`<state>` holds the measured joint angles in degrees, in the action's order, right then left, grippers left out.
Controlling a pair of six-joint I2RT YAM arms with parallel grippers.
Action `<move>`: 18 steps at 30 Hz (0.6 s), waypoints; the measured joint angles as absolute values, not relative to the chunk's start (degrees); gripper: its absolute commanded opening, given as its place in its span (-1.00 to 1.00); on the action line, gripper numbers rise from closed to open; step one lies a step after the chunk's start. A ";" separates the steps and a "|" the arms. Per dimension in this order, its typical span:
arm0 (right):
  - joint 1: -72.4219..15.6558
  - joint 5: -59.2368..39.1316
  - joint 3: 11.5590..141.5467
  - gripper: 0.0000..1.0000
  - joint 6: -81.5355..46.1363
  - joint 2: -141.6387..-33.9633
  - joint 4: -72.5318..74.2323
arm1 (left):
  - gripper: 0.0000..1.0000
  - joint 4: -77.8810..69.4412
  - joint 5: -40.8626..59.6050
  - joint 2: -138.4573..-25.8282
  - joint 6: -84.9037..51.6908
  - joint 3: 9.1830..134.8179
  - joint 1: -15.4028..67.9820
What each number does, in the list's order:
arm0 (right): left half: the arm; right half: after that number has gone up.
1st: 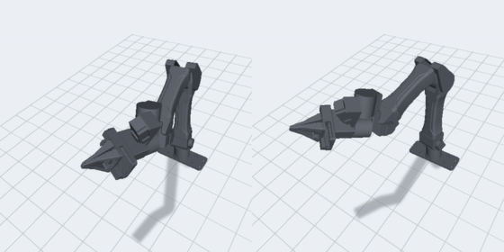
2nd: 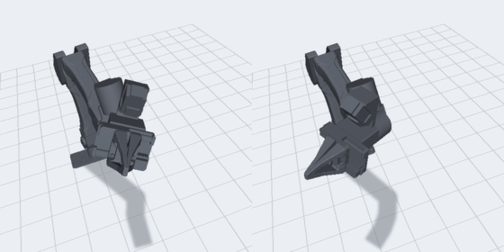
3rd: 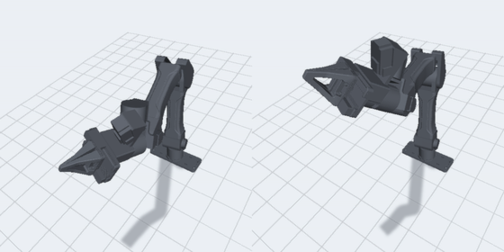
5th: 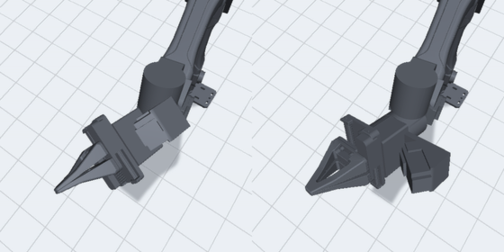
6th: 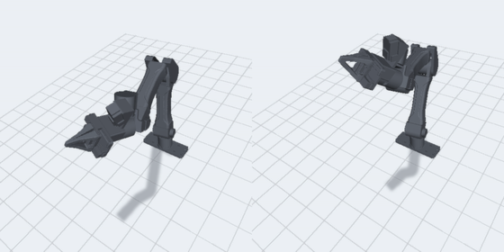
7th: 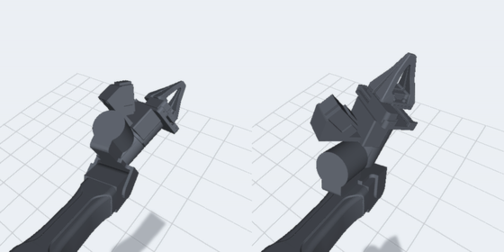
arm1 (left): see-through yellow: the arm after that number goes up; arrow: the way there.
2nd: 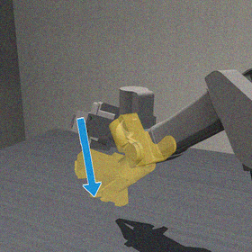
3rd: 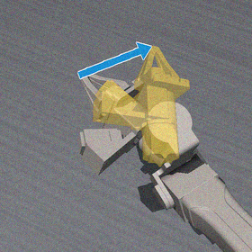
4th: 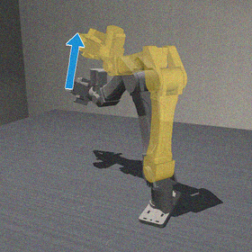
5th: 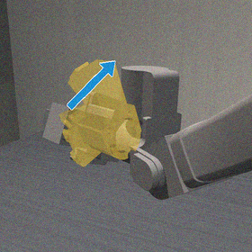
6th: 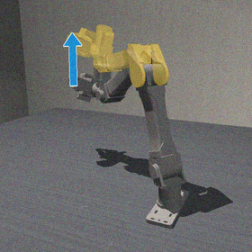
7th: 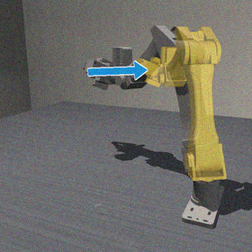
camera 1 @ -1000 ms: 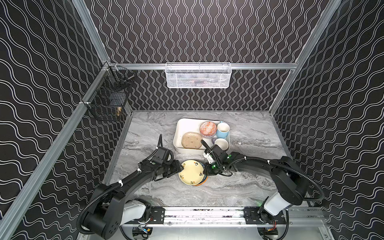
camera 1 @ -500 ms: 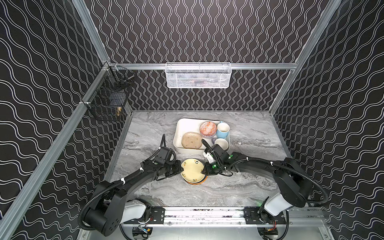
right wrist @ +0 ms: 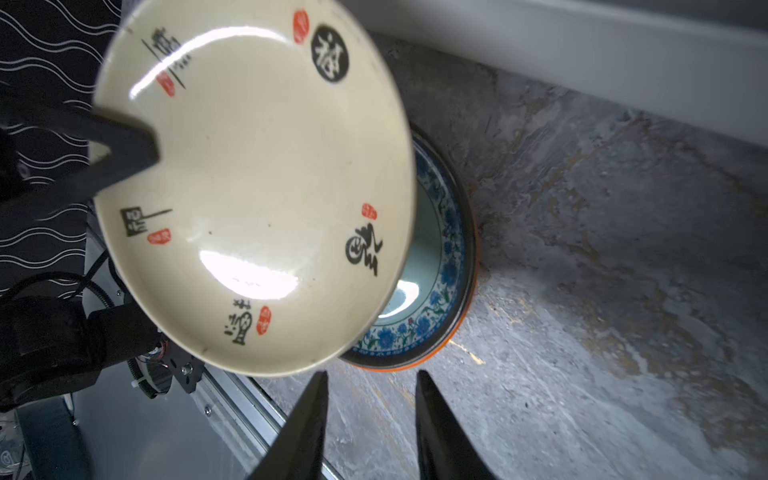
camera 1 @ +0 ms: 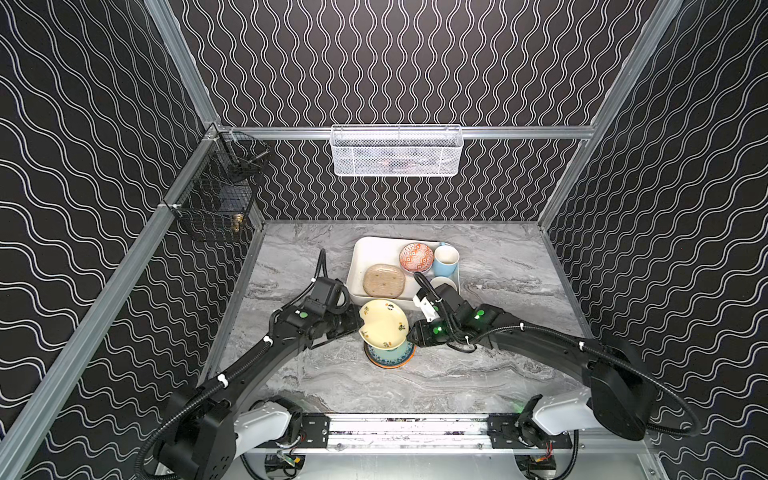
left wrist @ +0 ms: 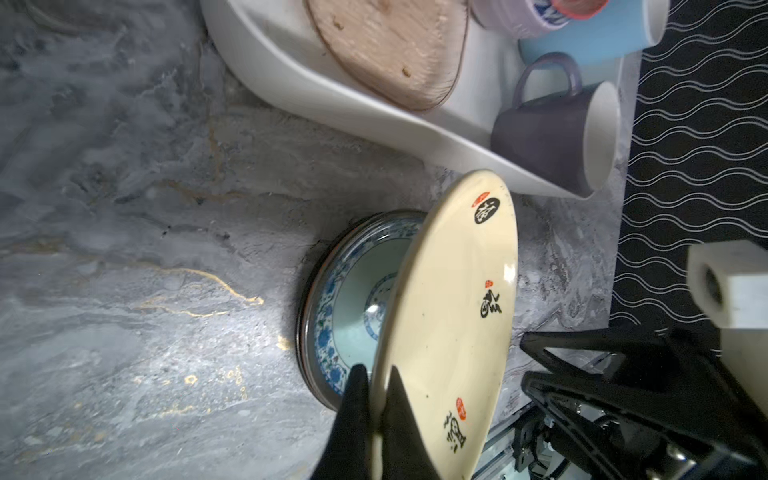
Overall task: Place the mixed dishes into the plastic bin
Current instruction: 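Carry the cream plate into the bin with the left gripper while the right withdraws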
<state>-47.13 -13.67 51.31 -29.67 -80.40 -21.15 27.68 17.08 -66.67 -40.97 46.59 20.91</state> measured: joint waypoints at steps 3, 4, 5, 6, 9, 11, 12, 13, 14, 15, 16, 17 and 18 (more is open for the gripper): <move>-46.92 -12.51 51.31 -0.26 -29.32 -78.67 -22.52 | -1.00 29.89 15.09 -68.88 -39.24 52.66 20.43; -46.81 -12.45 51.33 -0.26 -29.30 -78.06 -22.92 | -1.00 30.30 13.78 -70.08 -38.81 54.74 20.16; -46.72 -11.90 51.33 -0.26 -29.26 -77.49 -23.27 | -1.00 30.48 12.82 -71.37 -38.24 56.55 19.79; -46.70 -10.94 51.33 -0.25 -29.10 -77.01 -23.53 | -1.00 30.59 12.14 -72.55 -37.63 57.95 19.51; -46.41 -9.10 51.37 -0.23 -28.86 -75.70 -24.53 | -1.00 30.44 10.13 -77.47 -36.69 62.41 18.46; -46.13 -7.81 51.44 -0.11 -28.69 -74.94 -25.39 | -0.96 29.93 9.74 -81.23 -36.03 65.10 17.80; -46.02 -7.77 51.44 -0.08 -28.38 -74.54 -25.74 | -0.92 29.54 9.23 -83.00 -35.90 66.13 17.47; -45.93 -7.44 51.44 -0.04 -27.88 -74.11 -26.06 | -0.90 29.21 8.88 -84.73 -35.88 67.07 17.12; -45.71 -6.92 51.44 -0.01 -27.79 -73.60 -26.33 | -0.89 28.69 8.64 -86.50 -35.90 67.83 16.71; -45.52 -6.94 51.44 0.00 -27.73 -73.23 -26.44 | -0.89 28.21 8.45 -87.83 -35.90 68.29 16.40; -45.17 -6.87 51.44 0.01 -27.31 -72.84 -26.48 | -0.90 27.51 8.10 -89.43 -35.94 68.71 16.10; -44.71 -6.70 51.44 0.01 -27.09 -72.47 -26.55 | -0.89 26.98 7.94 -90.89 -35.94 69.06 15.94; -44.25 -6.61 51.44 0.02 -26.83 -72.18 -26.61 | -0.90 26.65 7.99 -92.14 -35.99 69.45 15.68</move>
